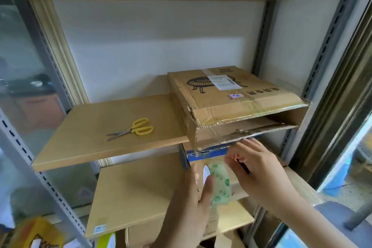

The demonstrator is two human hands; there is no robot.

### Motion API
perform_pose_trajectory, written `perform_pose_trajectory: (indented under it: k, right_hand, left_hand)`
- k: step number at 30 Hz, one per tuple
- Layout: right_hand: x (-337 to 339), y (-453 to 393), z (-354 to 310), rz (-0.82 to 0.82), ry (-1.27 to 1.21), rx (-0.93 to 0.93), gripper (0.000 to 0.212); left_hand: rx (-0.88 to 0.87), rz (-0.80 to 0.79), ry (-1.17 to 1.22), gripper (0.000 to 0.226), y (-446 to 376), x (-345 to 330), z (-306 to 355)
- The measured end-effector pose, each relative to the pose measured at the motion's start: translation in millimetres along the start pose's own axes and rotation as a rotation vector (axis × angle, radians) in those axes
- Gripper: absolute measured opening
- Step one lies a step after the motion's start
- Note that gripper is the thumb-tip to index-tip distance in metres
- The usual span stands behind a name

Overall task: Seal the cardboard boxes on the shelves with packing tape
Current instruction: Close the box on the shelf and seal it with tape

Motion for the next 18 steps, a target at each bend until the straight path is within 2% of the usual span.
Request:
perform_pose_trajectory:
  k: [1, 3, 4, 6, 8, 11, 13, 14, 18]
  right_hand:
    - [6.3, 3.8, 7.7, 0.012, 0.014, -0.002, 0.01]
    - [16.0, 10.3, 19.2, 0.016, 0.038, -0.001, 0.009]
    - [19.5, 12.8, 24.7, 0.014, 0.061, 0.001, 0.006]
    - [24.0, 16.2, 35.4, -0.01, 0.118, 0.005, 0.004]
    - [25.5, 19.2, 46.0, -0.038, 0.153, 0.001, 0.005]
    - [25.9, 23.1, 57.5, -0.049, 0.135, -0.013, 0.007]
    - [23.7, 25.4, 62.5, -0.058, 0.105, -0.014, 0.007]
    - [21.7, 26.6, 64.5, -0.067, 0.092, -0.016, 0.009]
    - [12.8, 27.5, 72.7, -0.068, 0.061, -0.02, 0.011]
  left_hand:
    - [-0.169, 0.057, -0.093, 0.027, 1.9, 1.3, 14.8]
    - [-0.443, 0.13, -0.184, 0.025, -4.4, -4.0, 38.8]
    - [-0.548, 0.14, -0.216, 0.028, -12.6, -9.8, 48.7]
    - [-0.647, 0.147, -0.338, 0.027, -38.7, -23.8, 63.1]
    - [-0.591, 0.091, -0.531, 0.033, -72.9, -40.5, 67.3]
    - [-0.363, -0.064, -0.81, 0.028, -113.4, -59.2, 43.4]
    - [-0.348, -0.069, -0.933, 0.021, -116.8, -58.9, 35.0]
    - [-0.346, -0.06, -0.987, 0.026, -116.5, -60.0, 29.6]
    - [-0.415, 0.039, -0.974, 0.031, -120.1, -55.2, 31.8]
Point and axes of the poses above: each hand's wrist, its own y-axis away from the middle knuckle, its own x-axis out of the back of the hand, z = x × y, the point moved 4 cm from there along -y, towards the middle knuckle, and after that the axes turned 12 degrees about y, right-handed, at the moved point
